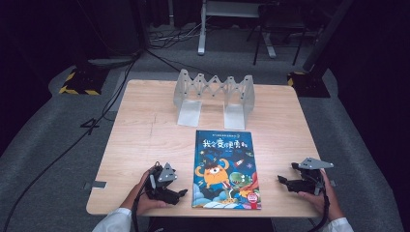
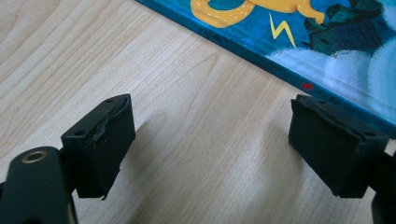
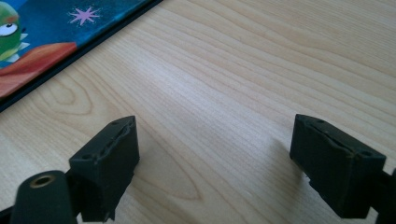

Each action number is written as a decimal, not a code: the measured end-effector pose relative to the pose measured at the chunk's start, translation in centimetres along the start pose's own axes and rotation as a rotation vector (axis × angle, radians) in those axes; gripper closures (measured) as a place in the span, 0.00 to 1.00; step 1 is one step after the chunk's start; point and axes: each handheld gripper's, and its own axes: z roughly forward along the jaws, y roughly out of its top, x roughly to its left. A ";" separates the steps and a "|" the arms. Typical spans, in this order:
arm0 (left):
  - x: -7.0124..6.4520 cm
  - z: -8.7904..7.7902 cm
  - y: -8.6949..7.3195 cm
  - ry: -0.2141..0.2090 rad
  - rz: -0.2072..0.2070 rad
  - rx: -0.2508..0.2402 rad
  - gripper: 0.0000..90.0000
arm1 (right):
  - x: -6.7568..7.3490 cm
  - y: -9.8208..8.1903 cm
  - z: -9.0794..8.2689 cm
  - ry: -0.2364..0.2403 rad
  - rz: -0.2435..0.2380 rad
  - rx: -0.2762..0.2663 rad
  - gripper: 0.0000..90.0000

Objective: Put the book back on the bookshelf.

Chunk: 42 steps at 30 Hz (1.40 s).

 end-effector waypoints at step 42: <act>-1.1 1.1 1.2 0.047 -0.039 -0.001 0.17 | 12.5 3.9 -1.5 0.225 -0.332 0.479 0.72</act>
